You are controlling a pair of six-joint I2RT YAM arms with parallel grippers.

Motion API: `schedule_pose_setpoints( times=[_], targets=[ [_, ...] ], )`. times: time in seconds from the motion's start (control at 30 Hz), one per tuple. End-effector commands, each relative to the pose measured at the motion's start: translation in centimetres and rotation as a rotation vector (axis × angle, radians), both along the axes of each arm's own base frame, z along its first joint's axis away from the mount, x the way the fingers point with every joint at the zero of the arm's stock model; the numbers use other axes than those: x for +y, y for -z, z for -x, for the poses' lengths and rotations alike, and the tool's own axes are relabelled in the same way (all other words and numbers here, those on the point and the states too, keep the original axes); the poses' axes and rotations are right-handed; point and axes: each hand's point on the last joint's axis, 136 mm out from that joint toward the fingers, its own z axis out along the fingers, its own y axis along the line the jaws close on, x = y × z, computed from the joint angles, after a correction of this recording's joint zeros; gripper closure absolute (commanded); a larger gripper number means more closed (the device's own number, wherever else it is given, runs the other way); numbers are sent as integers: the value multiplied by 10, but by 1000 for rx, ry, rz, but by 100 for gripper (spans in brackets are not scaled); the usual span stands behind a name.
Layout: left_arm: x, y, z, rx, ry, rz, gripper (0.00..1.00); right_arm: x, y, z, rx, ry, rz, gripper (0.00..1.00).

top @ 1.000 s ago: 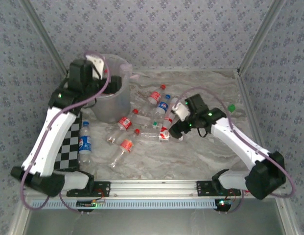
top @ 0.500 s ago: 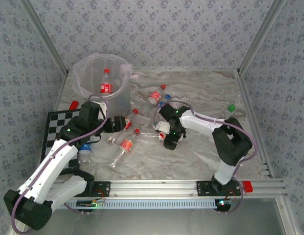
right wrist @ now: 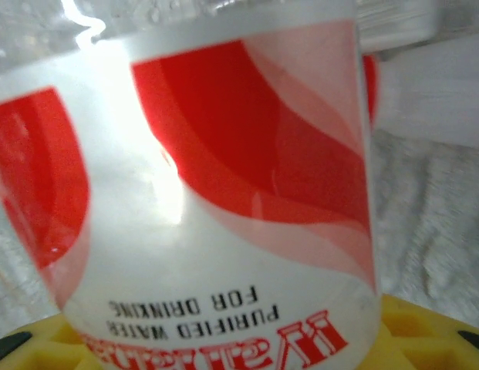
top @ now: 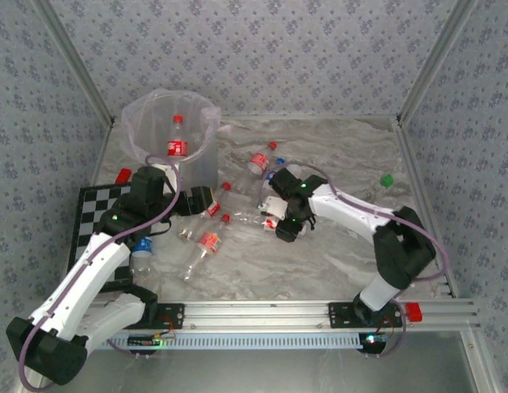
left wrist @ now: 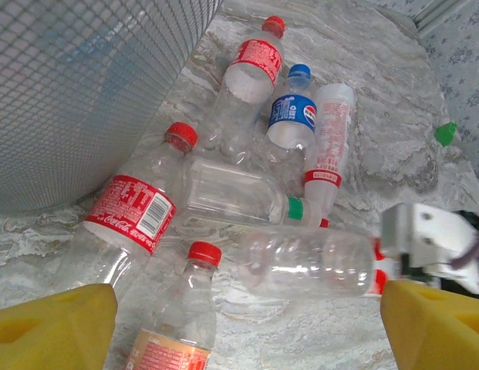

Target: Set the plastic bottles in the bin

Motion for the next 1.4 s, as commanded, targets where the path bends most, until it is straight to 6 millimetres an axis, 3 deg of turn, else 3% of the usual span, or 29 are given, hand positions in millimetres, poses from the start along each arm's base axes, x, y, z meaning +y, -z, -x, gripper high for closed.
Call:
schedule_pose_setpoints(
  times=[0.0,0.13,0.23,0.3,0.4,0.63,0.8,1.1,1.2,1.27,1.37],
  targets=[
    [-10,-23,-5,-55,22,64,12,-17,-30,5,-34,123,-58,57],
    [-30,-50,-6,-114,73,221,11,-28,-61,-15,-166,307,-192,57],
    [-55,-77,-7,-201,105,395,9,-20,-94,-38,-314,487,-462,57],
    [-79,-87,-4,-231,146,489,8,-11,-109,-42,-353,566,-699,60],
    [-113,-95,-2,-249,214,502,7,6,-122,-34,-359,539,-920,65],
    [-176,-97,-16,-276,315,501,4,13,-118,-14,-354,491,-934,65],
    [-202,-91,-29,-253,333,503,6,16,-117,-3,-340,459,-968,64],
    [-218,-90,-42,-239,331,513,42,19,-108,0,-317,436,-951,64],
    [-219,-95,-44,-251,333,492,52,19,-109,-1,-321,433,-950,58],
    [-218,-100,-45,-266,337,461,55,19,-113,-2,-325,426,-955,48],
    [-219,-110,-49,-294,350,414,55,17,-119,-3,-333,415,-942,15]
  ],
)
